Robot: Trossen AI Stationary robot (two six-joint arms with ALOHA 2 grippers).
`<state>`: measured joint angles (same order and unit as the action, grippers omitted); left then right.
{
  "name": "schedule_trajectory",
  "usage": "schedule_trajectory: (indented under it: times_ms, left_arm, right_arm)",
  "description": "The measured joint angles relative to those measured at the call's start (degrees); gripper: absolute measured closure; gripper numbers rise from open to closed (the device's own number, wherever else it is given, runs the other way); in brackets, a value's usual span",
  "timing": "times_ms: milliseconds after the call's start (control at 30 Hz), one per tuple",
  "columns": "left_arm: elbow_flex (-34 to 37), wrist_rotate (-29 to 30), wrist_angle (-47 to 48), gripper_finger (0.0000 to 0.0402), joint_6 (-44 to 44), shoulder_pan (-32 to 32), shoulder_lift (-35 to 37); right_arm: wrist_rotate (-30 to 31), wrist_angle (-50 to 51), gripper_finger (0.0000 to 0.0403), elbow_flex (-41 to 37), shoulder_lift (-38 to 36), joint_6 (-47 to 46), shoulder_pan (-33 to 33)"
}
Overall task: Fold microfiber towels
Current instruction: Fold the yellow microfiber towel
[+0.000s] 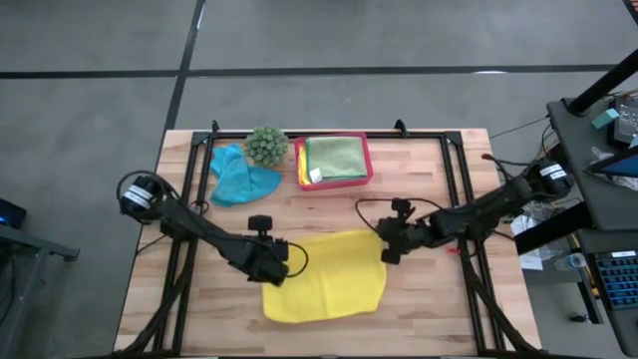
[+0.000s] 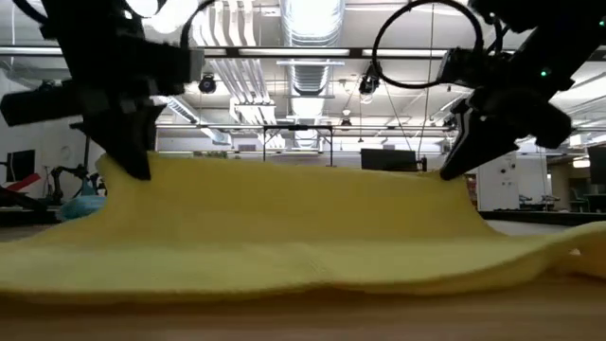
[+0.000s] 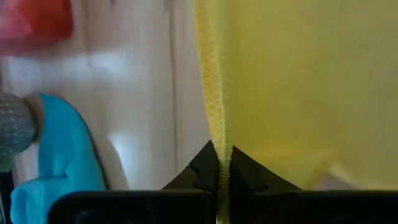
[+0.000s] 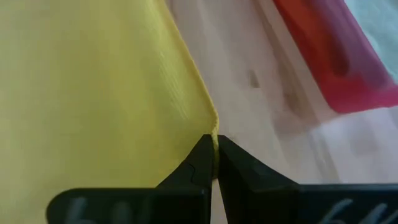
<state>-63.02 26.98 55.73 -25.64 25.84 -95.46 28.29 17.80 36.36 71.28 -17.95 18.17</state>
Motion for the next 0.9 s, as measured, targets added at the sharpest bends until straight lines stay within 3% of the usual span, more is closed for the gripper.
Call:
schedule_trajectory:
  times_ms: [200, 467, 633, 900]
  left_arm:
    - [3.3, -1.7, -1.4, 0.0389, 2.5, -2.6, 0.0]
    - [5.0, 0.4, -1.1, 0.0293, 4.0, -5.4, 0.1]
    - [5.2, 3.6, -0.5, 0.0255, 7.9, -7.3, 0.1]
    - [5.2, 3.6, 2.2, 0.0248, 10.1, -10.0, 0.5]
  right_arm:
    - [0.0, -0.1, 0.0394, 0.0, 0.1, 1.3, -2.4]
    - [0.0, 0.0, 0.0388, 0.0, 0.1, 2.1, -4.7]
    - [0.0, 0.0, 0.0354, 0.0, 0.1, 2.1, -5.9]
    - [0.0, 2.7, 0.0281, 0.3, -0.9, 1.4, -6.8]
